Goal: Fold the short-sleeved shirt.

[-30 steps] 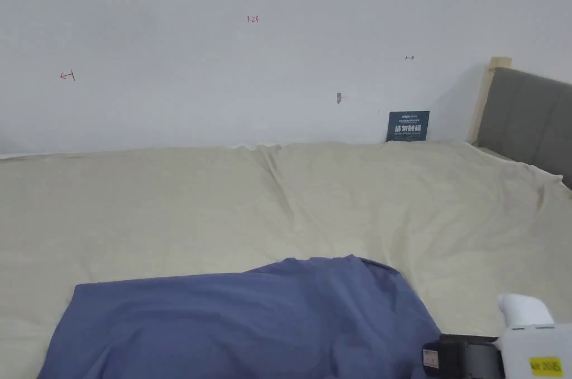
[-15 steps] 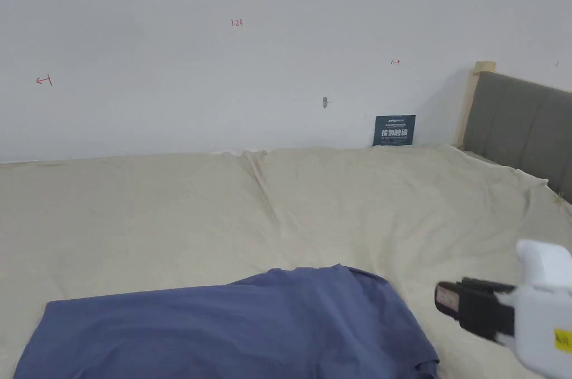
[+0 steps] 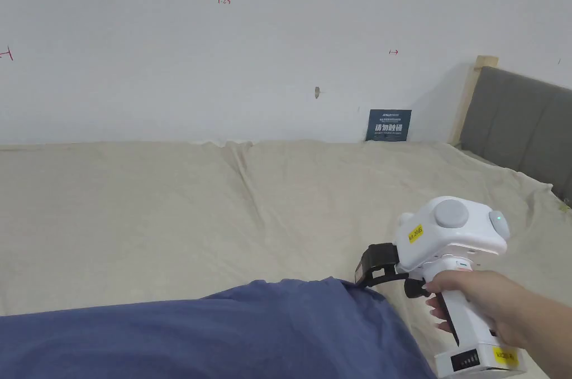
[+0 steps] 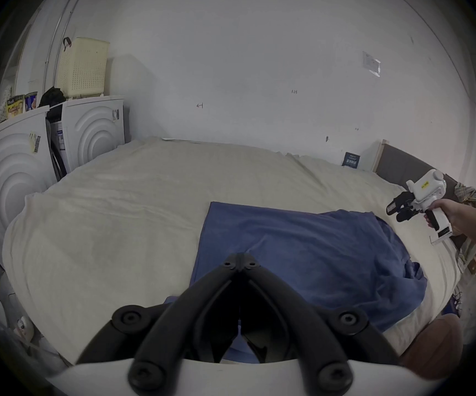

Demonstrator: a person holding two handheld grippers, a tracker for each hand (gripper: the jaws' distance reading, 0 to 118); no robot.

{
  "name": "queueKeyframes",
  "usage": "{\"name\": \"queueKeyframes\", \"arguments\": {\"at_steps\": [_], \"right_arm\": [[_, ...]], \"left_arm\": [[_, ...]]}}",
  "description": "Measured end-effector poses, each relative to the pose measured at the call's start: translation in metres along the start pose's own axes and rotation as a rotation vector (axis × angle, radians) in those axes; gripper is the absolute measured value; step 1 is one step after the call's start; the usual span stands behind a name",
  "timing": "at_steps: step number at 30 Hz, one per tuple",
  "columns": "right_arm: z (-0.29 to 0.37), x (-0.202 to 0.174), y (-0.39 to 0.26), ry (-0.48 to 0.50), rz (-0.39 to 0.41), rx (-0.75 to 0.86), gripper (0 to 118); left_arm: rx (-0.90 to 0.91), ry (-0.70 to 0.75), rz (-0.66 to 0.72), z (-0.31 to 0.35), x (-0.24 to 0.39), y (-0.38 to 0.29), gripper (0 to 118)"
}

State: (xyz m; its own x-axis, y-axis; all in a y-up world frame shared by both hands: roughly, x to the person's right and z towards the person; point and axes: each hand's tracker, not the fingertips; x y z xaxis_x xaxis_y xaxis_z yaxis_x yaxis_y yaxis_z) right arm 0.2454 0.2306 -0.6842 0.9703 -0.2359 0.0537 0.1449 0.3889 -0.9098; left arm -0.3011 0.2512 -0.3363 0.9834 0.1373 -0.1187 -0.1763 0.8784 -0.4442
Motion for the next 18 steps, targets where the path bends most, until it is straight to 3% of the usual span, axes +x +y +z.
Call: {"name": "queueKeyframes", "arguments": {"at_steps": [3,4,5,6,7,8,12,18], "right_arm": [[-0.025,0.015,0.014,-0.004,-0.007,-0.048,86],[-0.029,0.016,0.014,-0.019,-0.001,-0.05,72],[-0.032,0.02,0.014,-0.016,0.002,-0.046,47],[-0.035,0.021,0.013,-0.009,0.005,-0.053,9],[-0.039,0.022,0.013,-0.014,0.005,-0.067,3],[-0.043,0.027,0.01,-0.08,0.001,-0.089,3],[-0.031,0.035,0.009,-0.004,-0.01,-0.046,2],[0.024,0.011,-0.005,-0.037,0.111,0.054,2]], "left_arm": [[-0.023,0.025,-0.027,-0.01,-0.002,-0.003,0],[-0.031,0.027,-0.028,-0.013,-0.003,-0.004,0],[-0.042,0.027,-0.026,-0.017,-0.005,-0.005,0],[-0.052,0.027,-0.022,-0.021,-0.005,-0.006,0],[-0.06,0.025,-0.014,-0.024,-0.006,-0.008,0],[-0.069,0.022,-0.006,-0.027,-0.007,-0.01,0],[-0.089,0.019,0.018,-0.037,-0.009,-0.015,0],[-0.157,-0.028,0.072,-0.074,-0.014,0.033,0]]}}
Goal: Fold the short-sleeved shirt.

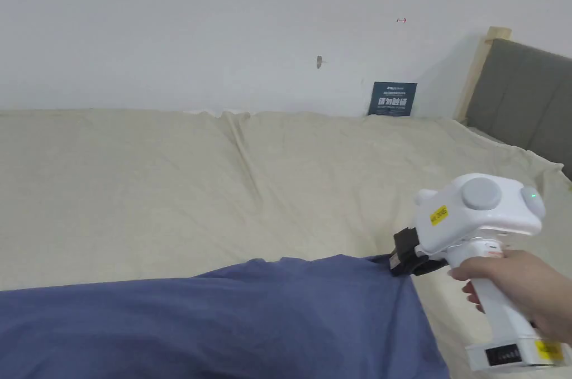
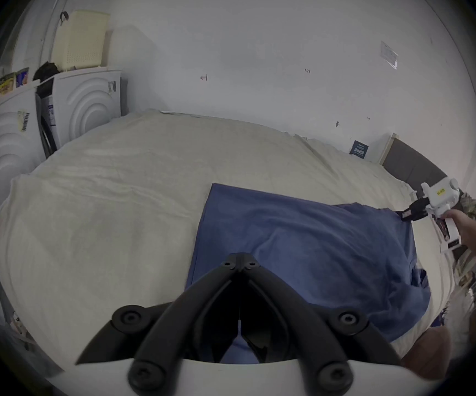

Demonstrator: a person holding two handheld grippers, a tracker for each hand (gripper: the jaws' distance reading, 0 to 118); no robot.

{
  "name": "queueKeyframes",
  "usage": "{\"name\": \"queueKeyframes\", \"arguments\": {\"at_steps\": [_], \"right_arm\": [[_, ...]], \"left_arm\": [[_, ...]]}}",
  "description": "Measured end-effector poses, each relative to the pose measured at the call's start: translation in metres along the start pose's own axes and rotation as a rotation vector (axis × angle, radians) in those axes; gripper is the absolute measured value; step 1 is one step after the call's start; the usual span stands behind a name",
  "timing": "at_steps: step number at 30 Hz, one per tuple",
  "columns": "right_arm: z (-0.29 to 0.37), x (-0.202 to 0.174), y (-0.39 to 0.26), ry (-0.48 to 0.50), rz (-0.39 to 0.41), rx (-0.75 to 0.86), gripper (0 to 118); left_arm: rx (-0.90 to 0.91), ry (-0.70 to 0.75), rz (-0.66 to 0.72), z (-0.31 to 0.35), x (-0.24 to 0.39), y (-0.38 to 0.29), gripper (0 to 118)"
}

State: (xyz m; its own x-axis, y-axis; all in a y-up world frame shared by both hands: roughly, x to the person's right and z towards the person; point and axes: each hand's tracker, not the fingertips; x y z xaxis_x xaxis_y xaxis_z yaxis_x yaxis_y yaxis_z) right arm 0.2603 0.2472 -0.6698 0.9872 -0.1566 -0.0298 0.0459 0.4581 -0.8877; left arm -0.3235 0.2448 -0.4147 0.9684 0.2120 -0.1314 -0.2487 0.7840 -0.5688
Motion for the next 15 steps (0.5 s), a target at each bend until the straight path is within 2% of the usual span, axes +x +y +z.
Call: {"name": "queueKeyframes", "arguments": {"at_steps": [2,5,6,7,8,9,10,14,15], "right_arm": [[0.017,-0.008,-0.003,-0.005,0.018,0.007,2],[0.034,-0.02,-0.008,0.004,0.046,0.033,2],[0.037,-0.023,-0.009,0.005,0.05,0.044,2],[0.035,-0.019,-0.002,0.013,0.052,0.049,2],[0.036,-0.022,-0.004,0.022,0.053,0.043,2],[0.035,-0.024,-0.006,0.028,0.05,0.042,2],[0.032,-0.024,-0.006,0.032,0.047,0.042,2],[0.013,-0.029,-0.012,0.038,0.039,0.003,2],[0.003,-0.02,-0.006,0.033,0.042,-0.007,2]], "left_arm": [[-0.093,0.031,0.01,-0.03,-0.01,0.03,0],[-0.228,0.033,-0.053,-0.075,-0.021,0.062,0],[-0.257,0.011,-0.069,-0.089,-0.023,0.07,5],[-0.28,0.048,-0.096,-0.103,-0.024,0.078,18],[-0.288,0.069,-0.099,-0.117,-0.027,0.085,45],[-0.297,0.063,-0.094,-0.131,-0.031,0.092,95],[-0.321,0.059,-0.078,-0.143,-0.033,0.097,118],[-0.334,0.036,-0.042,-0.178,-0.044,0.11,116],[-0.336,0.026,-0.043,-0.186,-0.045,0.113,116]]}}
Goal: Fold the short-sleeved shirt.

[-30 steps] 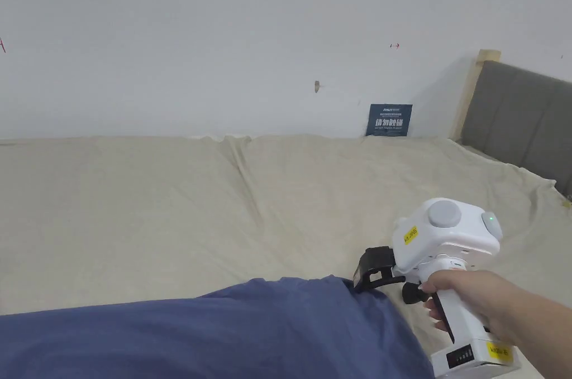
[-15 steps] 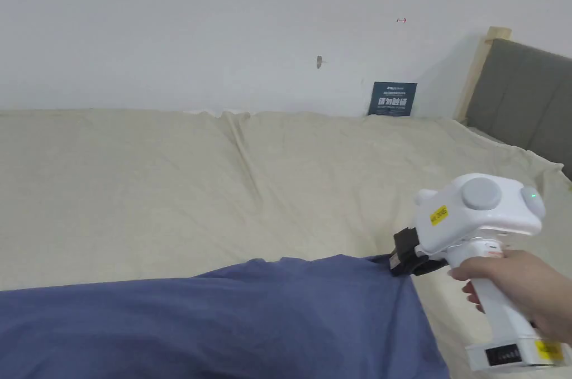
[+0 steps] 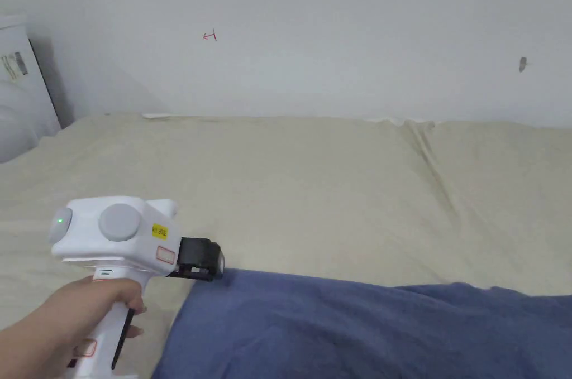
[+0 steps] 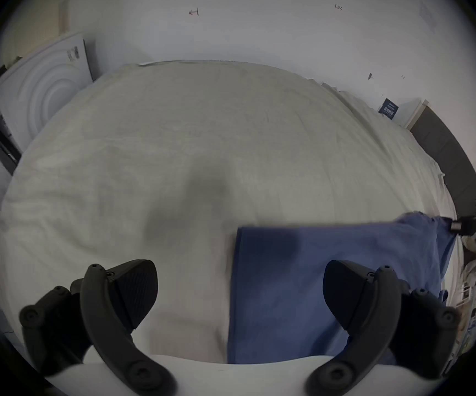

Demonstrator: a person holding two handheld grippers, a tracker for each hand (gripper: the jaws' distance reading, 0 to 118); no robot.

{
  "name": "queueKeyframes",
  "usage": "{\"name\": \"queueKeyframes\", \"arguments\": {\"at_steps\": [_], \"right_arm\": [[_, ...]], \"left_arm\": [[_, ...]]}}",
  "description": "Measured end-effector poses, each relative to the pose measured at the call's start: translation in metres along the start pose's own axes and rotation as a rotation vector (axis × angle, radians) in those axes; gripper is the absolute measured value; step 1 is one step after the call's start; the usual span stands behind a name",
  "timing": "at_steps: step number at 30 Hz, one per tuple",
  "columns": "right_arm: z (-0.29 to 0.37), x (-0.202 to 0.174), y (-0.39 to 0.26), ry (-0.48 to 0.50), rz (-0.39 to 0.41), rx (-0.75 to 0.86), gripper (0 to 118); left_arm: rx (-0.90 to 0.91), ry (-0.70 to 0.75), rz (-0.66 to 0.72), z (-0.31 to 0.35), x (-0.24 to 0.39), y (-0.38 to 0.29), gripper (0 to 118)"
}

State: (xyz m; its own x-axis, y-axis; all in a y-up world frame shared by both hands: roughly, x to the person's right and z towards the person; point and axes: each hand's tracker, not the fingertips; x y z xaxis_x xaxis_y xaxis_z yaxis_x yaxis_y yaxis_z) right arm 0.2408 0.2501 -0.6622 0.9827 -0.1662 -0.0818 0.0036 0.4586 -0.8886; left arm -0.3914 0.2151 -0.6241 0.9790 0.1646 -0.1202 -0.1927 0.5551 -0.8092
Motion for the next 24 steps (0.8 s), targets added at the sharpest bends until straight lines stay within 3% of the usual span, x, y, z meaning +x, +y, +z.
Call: {"name": "queueKeyframes", "arguments": {"at_steps": [6,10,12,15,16,17,18,24], "right_arm": [[-0.015,-0.008,-0.002,0.001,0.007,-0.03,2],[-0.027,-0.004,0.002,0.004,0.012,-0.049,2],[-0.034,0.003,0.004,0.003,0.011,-0.056,2],[-0.039,0.002,0.002,0.015,0.004,-0.062,2],[-0.038,0.0,0.0,0.018,0.003,-0.061,2],[-0.038,-0.001,-0.002,0.023,0.001,-0.057,2],[-0.037,-0.002,-0.003,0.028,0.0,-0.054,2],[-0.001,-0.006,-0.009,0.041,0.01,0.041,2]], "left_arm": [[-0.067,0.107,-0.104,-0.067,0.018,0.026,115],[-0.126,0.105,-0.19,-0.075,0.027,0.015,101],[-0.073,0.109,-0.185,-0.066,0.032,0.012,92],[-0.081,0.102,-0.205,-0.06,0.034,0.012,68],[-0.077,0.09,-0.202,-0.057,0.034,0.013,47],[-0.069,0.06,-0.184,-0.054,0.036,0.014,15],[-0.063,0.103,-0.181,-0.053,0.036,0.015,8],[-0.007,0.081,-0.148,-0.02,0.037,0.017,8]]}}
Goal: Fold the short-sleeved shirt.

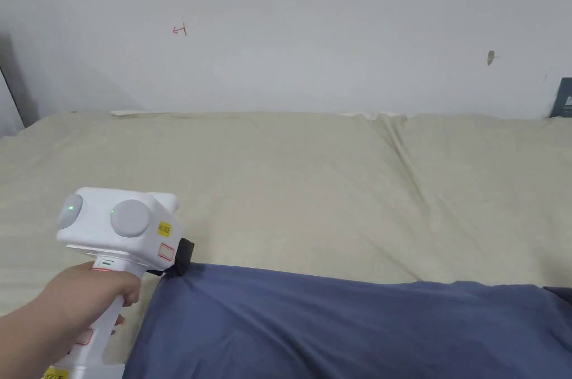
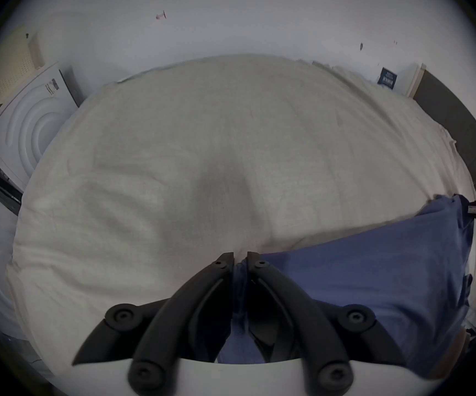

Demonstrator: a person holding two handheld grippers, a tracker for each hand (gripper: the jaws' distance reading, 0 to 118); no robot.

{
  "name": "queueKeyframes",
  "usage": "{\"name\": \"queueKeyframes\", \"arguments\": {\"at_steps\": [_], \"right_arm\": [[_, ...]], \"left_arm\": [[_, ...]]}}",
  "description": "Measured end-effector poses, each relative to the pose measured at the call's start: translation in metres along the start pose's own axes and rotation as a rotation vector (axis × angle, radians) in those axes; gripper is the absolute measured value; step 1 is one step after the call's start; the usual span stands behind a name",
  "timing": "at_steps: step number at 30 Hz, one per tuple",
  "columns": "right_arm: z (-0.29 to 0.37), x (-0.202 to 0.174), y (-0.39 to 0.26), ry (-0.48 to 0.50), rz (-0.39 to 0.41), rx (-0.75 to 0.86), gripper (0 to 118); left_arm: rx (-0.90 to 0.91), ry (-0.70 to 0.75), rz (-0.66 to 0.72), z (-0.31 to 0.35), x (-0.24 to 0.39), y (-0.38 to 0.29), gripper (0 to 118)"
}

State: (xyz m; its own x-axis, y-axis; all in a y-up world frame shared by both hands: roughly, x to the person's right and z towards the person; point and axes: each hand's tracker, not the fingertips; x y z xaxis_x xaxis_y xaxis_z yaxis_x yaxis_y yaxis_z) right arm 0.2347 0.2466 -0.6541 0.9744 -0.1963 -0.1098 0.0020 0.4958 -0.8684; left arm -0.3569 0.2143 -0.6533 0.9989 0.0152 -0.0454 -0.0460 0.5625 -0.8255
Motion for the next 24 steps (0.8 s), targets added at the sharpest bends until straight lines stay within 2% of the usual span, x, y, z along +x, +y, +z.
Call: {"name": "queueKeyframes", "arguments": {"at_steps": [6,10,15,19,24], "right_arm": [[0.081,-0.001,-0.003,0.068,-0.033,0.11,2],[0.151,-0.006,-0.013,0.083,-0.05,0.223,2],[0.236,-0.017,-0.016,0.086,-0.059,0.346,2],[0.295,-0.032,0.0,0.056,-0.002,0.438,2],[0.346,-0.049,0.041,0.034,0.004,0.534,2]], "left_arm": [[0.116,-0.051,-0.022,0.092,0.011,-0.004,8],[0.215,-0.055,-0.058,0.169,0.014,-0.005,8],[0.354,-0.075,-0.04,0.261,0.008,0.001,8],[0.435,-0.062,-0.047,0.322,0.006,0.011,8],[0.548,-0.048,-0.018,0.366,-0.004,0.041,8]]}}
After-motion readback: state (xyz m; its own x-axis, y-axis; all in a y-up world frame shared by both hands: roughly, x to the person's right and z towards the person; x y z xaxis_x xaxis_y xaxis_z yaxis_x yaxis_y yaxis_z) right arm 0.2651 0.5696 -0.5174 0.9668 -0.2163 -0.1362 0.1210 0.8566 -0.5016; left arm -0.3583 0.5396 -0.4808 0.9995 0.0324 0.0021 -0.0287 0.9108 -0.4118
